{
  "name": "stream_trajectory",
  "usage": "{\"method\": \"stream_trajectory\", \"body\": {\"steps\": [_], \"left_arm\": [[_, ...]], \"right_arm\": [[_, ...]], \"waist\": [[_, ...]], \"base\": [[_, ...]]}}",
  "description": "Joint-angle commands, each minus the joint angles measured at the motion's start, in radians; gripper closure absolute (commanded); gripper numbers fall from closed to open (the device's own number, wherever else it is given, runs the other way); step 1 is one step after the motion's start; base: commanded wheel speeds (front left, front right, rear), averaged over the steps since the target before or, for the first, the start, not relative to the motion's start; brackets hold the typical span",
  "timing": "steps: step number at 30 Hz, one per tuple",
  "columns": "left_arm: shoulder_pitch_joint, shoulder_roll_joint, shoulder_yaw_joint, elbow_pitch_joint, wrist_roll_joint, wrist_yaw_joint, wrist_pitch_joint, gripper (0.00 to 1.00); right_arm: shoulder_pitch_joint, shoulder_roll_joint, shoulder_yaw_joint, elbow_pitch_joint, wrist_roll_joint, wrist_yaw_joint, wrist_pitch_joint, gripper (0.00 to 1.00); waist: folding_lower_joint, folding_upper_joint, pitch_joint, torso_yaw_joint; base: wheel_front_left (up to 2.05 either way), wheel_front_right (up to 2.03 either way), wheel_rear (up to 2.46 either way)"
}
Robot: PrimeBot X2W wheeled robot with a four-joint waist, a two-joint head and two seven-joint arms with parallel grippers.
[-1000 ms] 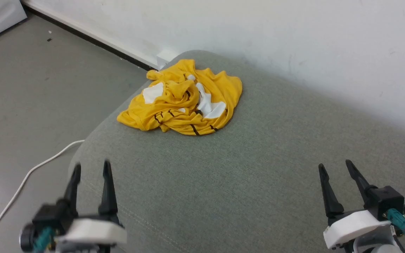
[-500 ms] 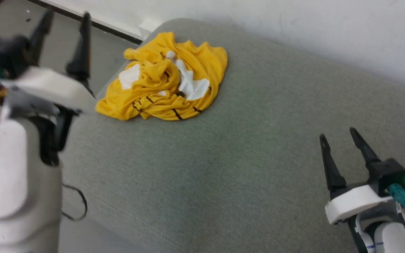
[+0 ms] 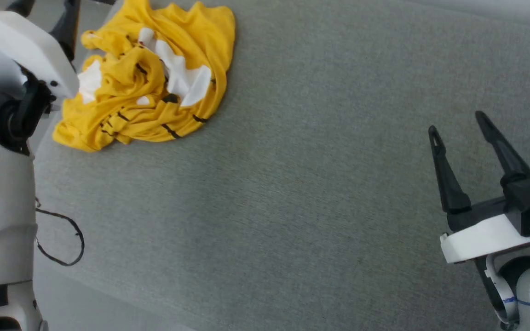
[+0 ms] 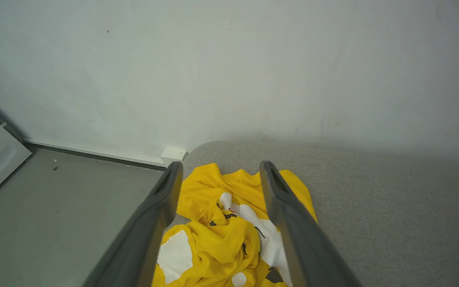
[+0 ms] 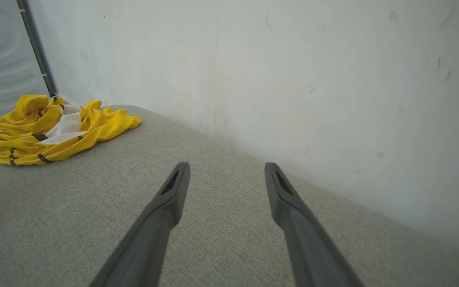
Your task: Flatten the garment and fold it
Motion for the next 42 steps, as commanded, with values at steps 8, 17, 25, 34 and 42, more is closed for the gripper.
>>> {"method": "stream_trajectory", "body": {"steps": [8, 17, 25, 34, 42], "left_arm": [[-0.037, 0.044, -0.027, 0.127, -0.022, 0.005, 0.150, 0.00], [-0.006, 0.047, -0.031, 0.207, -0.024, 0.049, 0.198, 0.00], [-0.002, 0.062, -0.041, 0.264, -0.019, 0.036, 0.123, 1.00], [-0.035, 0.111, -0.018, 0.277, -0.004, 0.046, -0.015, 1.00], [-0.096, 0.155, 0.003, 0.228, -0.016, 0.049, -0.022, 1.00]], "right_arm": [[-0.037, -0.030, 0.001, -0.071, 0.018, -0.002, 0.033, 0.00], [-0.064, -0.045, -0.011, -0.092, 0.028, -0.002, 0.039, 0.00], [-0.071, -0.042, 0.000, -0.067, 0.040, -0.002, 0.034, 0.00], [-0.056, -0.014, 0.009, -0.014, 0.054, -0.002, 0.002, 0.00], [-0.021, 0.034, 0.000, 0.046, 0.063, -0.002, -0.043, 0.00]], "waist": [[-0.0003, 0.0000, 0.206, -0.132], [-0.0003, 0.0000, 0.268, -0.153], [-0.0003, 0.0000, 0.240, -0.151], [-0.0003, 0.0000, 0.124, -0.160], [-0.0003, 0.0000, -0.001, -0.182]], "base": [[0.00, 0.00, 0.00], [0.00, 0.00, 0.00], [0.00, 0.00, 0.00], [0.00, 0.00, 0.00], [0.00, 0.00, 0.00]]}}
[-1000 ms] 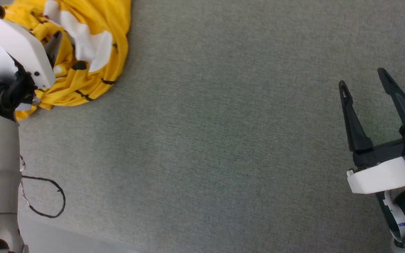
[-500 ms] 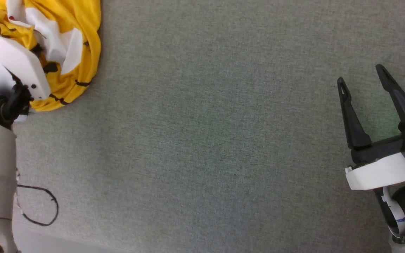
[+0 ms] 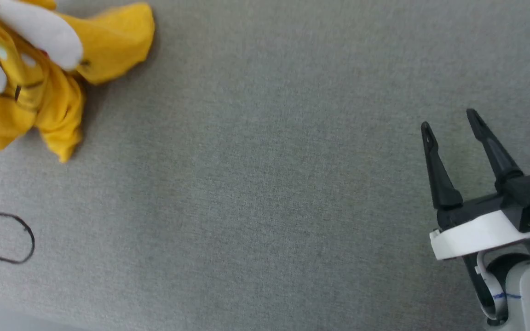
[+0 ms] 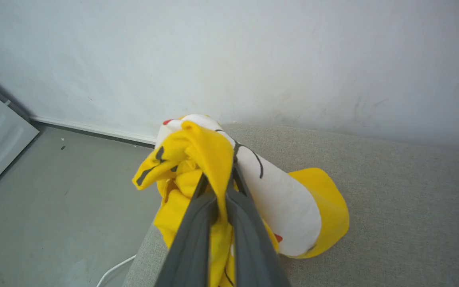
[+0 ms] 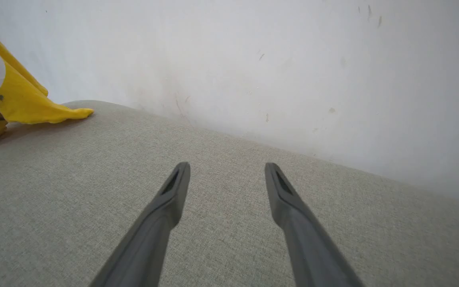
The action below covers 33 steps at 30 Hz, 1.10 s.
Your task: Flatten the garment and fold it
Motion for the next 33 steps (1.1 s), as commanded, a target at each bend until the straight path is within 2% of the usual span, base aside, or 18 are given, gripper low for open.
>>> {"method": "stream_trajectory", "body": {"steps": [1, 10, 16, 20, 25, 33], "left_arm": [[-0.024, 0.007, 0.006, -0.014, -0.008, 0.005, 0.003, 1.00], [-0.100, 0.032, -0.015, -0.151, -0.019, 0.004, 0.114, 1.00], [-0.154, 0.006, -0.048, -0.228, -0.038, -0.001, 0.183, 1.00], [-0.190, -0.041, -0.078, -0.264, -0.065, -0.006, 0.219, 1.00], [-0.203, -0.137, -0.112, -0.306, -0.123, -0.005, 0.258, 1.00], [-0.153, -0.267, -0.193, -0.412, -0.193, -0.005, 0.329, 1.00]], "right_arm": [[0.012, 0.005, -0.003, 0.005, 0.006, -0.002, -0.009, 0.00], [0.080, 0.042, -0.048, 0.068, 0.024, -0.002, -0.063, 0.00], [0.118, 0.046, -0.077, 0.102, 0.064, -0.002, -0.093, 0.00], [0.133, 0.047, -0.101, 0.113, 0.086, -0.002, -0.105, 0.00], [0.146, 0.047, -0.135, 0.111, 0.090, -0.002, -0.107, 0.00], [0.152, 0.047, -0.193, 0.092, 0.088, -0.002, -0.100, 0.00]], "waist": [[0.0001, 0.0002, -0.079, -0.020], [0.0001, 0.0002, -0.221, -0.069], [0.0001, 0.0002, -0.309, -0.118], [0.0001, 0.0002, -0.348, -0.153], [0.0001, 0.0002, -0.385, -0.198], [0.0001, 0.0002, -0.379, -0.270]], "base": [[0.00, 0.00, 0.00], [0.00, 0.00, 0.00], [0.00, 0.00, 0.00], [0.00, 0.00, 0.00], [0.00, 0.00, 0.00], [0.00, 0.00, 0.00]]}}
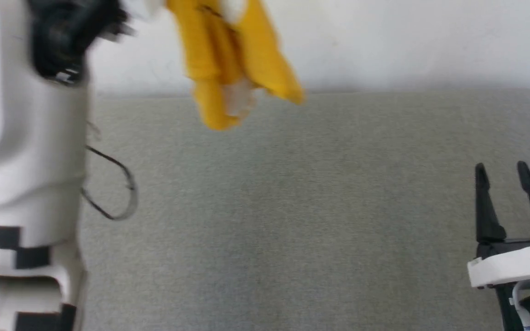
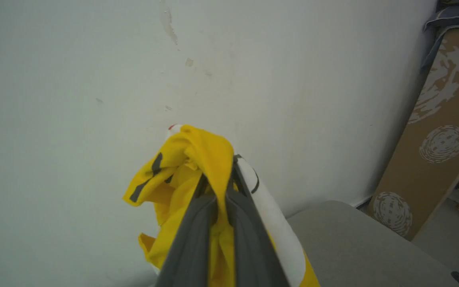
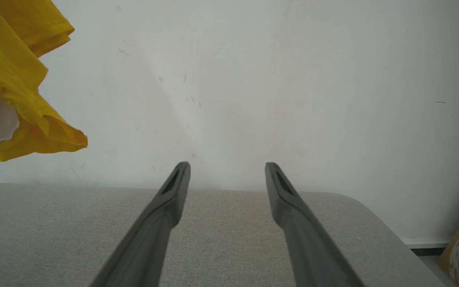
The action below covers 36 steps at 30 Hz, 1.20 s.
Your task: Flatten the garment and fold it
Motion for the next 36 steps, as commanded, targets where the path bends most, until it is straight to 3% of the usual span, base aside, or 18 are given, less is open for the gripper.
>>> {"method": "stream_trajectory", "body": {"steps": [1, 7, 13, 17, 24, 25, 26, 33, 36], "left_arm": [[0.030, -0.020, -0.016, -0.013, -0.010, -0.003, 0.005, 1.00], [0.134, -0.109, -0.105, -0.037, -0.021, -0.005, -0.008, 1.00], [0.299, -0.149, -0.209, 0.004, 0.029, -0.005, -0.104, 1.00], [0.414, -0.166, -0.280, 0.088, 0.079, 0.016, -0.177, 1.00], [0.538, -0.176, -0.360, 0.259, 0.137, 0.077, -0.210, 0.98], [0.543, -0.178, -0.357, 0.271, 0.137, 0.087, -0.229, 0.60], [0.545, -0.181, -0.355, 0.278, 0.135, 0.090, -0.249, 0.00], [0.530, -0.193, -0.290, 0.212, 0.085, 0.107, -0.427, 0.00], [0.553, -0.165, -0.226, 0.132, 0.066, 0.128, -0.502, 0.00]], "right_arm": [[0.013, 0.002, -0.007, -0.007, 0.004, -0.002, 0.000, 0.00], [0.005, 0.003, -0.015, -0.003, 0.018, -0.002, 0.001, 0.00], [-0.005, 0.003, -0.012, 0.005, 0.027, -0.002, -0.004, 0.00], [-0.012, 0.003, -0.002, 0.010, 0.034, -0.002, -0.004, 0.00], [-0.027, 0.003, 0.016, 0.034, 0.045, -0.002, -0.010, 0.00], [-0.028, 0.003, 0.016, 0.039, 0.046, -0.002, -0.012, 0.00], [-0.028, 0.003, 0.015, 0.044, 0.046, -0.002, -0.014, 0.00], [-0.012, 0.003, 0.007, 0.061, 0.035, -0.002, -0.008, 0.00], [0.003, 0.003, 0.007, 0.059, 0.031, -0.002, 0.001, 0.00]], "waist": [[0.0001, 0.0000, 0.001, -0.041], [0.0001, 0.0000, 0.029, -0.094], [0.0001, 0.0000, 0.061, -0.141], [0.0001, 0.0000, 0.089, -0.161], [0.0001, 0.0000, 0.127, -0.173], [0.0001, 0.0000, 0.127, -0.172], [0.0001, 0.0000, 0.125, -0.168], [0.0001, 0.0000, 0.077, -0.137], [0.0001, 0.0000, 0.051, -0.127]], "base": [[0.00, 0.00, 0.00], [0.00, 0.00, 0.00], [0.00, 0.00, 0.00], [0.00, 0.00, 0.00], [0.00, 0.00, 0.00], [0.00, 0.00, 0.00], [0.00, 0.00, 0.00], [0.00, 0.00, 0.00], [0.00, 0.00, 0.00]]}}
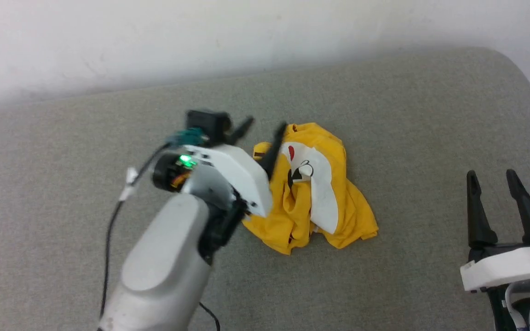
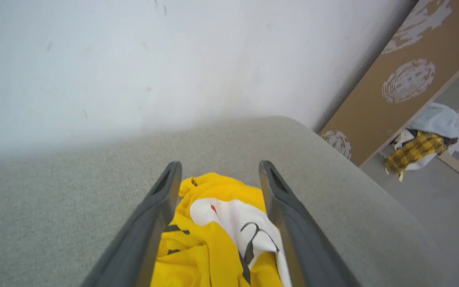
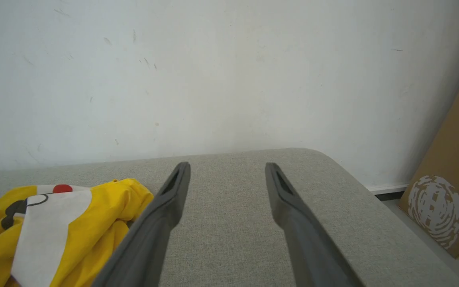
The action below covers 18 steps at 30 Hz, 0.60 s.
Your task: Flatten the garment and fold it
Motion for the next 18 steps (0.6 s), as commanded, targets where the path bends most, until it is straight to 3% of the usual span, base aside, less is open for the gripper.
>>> {"method": "stream_trajectory", "body": {"steps": [1, 5, 11, 18], "left_arm": [[0.028, 0.034, 0.040, -0.049, -0.006, 0.020, -0.044, 0.00], [0.094, 0.108, 0.111, -0.162, 0.012, 0.055, -0.135, 0.00], [0.330, 0.228, 0.207, -0.381, 0.057, 0.109, -0.284, 0.00], [0.655, 0.265, 0.239, -0.533, 0.123, 0.155, -0.431, 0.00]], "right_arm": [[0.017, 0.003, 0.002, -0.005, -0.011, -0.002, 0.006, 0.00], [0.038, 0.003, 0.000, -0.018, -0.011, -0.002, 0.016, 0.00], [0.086, 0.003, -0.006, -0.035, -0.013, -0.002, 0.037, 0.00], [0.135, 0.003, -0.002, -0.048, -0.009, -0.002, 0.058, 0.00]], "waist": [[-0.0001, 0.0000, -0.033, 0.019], [-0.0001, 0.0000, -0.051, 0.027], [-0.0001, 0.0000, -0.077, 0.037], [-0.0001, 0.0000, -0.099, 0.037]], "base": [[0.00, 0.00, 0.00], [0.00, 0.00, 0.00], [0.00, 0.00, 0.00], [0.00, 0.00, 0.00]]}}
